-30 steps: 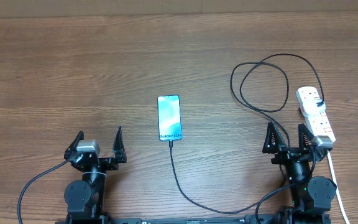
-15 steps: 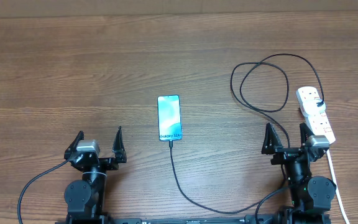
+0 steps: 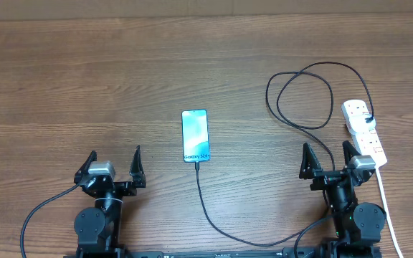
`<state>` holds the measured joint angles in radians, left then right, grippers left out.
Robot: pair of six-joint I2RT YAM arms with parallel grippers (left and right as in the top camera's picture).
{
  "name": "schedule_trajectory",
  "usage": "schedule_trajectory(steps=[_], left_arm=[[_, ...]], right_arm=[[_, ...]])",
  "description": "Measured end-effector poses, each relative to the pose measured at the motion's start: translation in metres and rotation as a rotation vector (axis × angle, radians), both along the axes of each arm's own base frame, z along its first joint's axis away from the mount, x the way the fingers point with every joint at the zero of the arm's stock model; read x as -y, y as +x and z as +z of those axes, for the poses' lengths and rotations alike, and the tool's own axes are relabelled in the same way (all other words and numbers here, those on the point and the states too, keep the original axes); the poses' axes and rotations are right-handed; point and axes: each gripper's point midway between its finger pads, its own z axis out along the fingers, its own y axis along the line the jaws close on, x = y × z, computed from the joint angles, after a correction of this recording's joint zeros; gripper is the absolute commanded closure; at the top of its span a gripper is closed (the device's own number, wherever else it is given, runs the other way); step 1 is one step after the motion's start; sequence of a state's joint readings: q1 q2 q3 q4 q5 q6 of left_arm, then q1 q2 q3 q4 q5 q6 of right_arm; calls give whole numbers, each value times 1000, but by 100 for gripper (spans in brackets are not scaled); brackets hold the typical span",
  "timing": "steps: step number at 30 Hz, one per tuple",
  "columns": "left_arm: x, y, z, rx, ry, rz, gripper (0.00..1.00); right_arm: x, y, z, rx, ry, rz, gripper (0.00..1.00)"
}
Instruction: Plug charger to phone and switch on socket
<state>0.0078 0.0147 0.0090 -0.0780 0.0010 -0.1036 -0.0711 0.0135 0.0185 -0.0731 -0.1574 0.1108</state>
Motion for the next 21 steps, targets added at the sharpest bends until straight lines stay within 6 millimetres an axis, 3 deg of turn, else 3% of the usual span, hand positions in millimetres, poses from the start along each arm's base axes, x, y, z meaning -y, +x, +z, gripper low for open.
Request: schedule_trajectory(steps=[21], left_arm=[[0,0,0,0,0,0,0]], right_arm=[[0,0,0,0,-3,0,0]])
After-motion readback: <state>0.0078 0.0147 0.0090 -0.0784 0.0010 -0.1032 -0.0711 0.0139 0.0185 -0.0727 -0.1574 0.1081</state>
